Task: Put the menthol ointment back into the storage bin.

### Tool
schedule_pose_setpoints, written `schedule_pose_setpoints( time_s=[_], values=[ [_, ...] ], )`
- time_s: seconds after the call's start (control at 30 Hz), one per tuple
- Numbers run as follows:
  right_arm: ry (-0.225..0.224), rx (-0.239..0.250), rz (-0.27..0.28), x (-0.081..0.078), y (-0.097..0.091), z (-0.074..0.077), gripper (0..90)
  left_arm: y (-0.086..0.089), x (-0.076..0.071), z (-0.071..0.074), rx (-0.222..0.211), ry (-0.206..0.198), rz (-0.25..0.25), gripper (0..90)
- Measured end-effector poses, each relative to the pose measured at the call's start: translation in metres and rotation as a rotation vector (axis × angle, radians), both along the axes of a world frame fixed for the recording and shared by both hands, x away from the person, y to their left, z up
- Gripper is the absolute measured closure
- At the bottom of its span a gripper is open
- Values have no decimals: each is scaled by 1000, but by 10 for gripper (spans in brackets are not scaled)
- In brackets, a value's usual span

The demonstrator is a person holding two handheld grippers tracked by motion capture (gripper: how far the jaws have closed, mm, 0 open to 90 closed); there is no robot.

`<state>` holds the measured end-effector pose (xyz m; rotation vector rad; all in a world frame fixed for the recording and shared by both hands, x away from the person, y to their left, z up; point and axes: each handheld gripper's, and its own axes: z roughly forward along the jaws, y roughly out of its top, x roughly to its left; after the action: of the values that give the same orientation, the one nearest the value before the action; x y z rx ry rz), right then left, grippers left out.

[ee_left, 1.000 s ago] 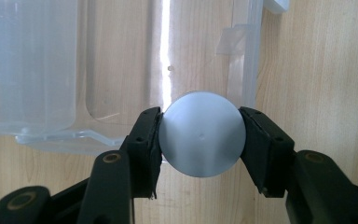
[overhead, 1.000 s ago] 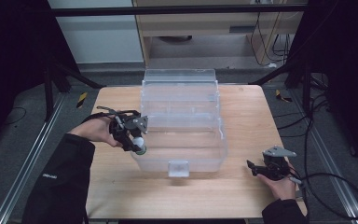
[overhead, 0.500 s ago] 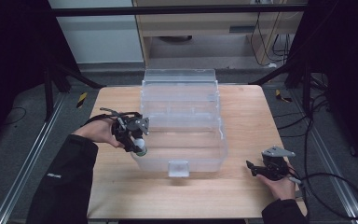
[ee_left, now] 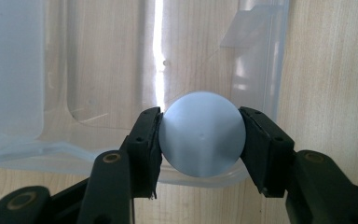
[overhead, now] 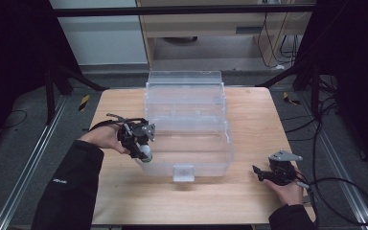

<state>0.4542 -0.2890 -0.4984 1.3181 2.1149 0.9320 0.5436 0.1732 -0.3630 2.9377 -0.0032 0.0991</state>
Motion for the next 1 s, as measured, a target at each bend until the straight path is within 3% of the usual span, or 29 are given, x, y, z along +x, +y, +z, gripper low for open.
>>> schedule_pose_setpoints(
  time_s=[0.47,0.7,1.0],
  values=[
    [-7,-12,12,1,1,-2,246,4,0,-13,9,15,4,504],
    [-5,-11,10,1,0,-1,233,5,3,-14,22,15,21,499],
    [-7,-10,11,1,0,-1,233,7,2,-12,4,13,31,472]
  ],
)
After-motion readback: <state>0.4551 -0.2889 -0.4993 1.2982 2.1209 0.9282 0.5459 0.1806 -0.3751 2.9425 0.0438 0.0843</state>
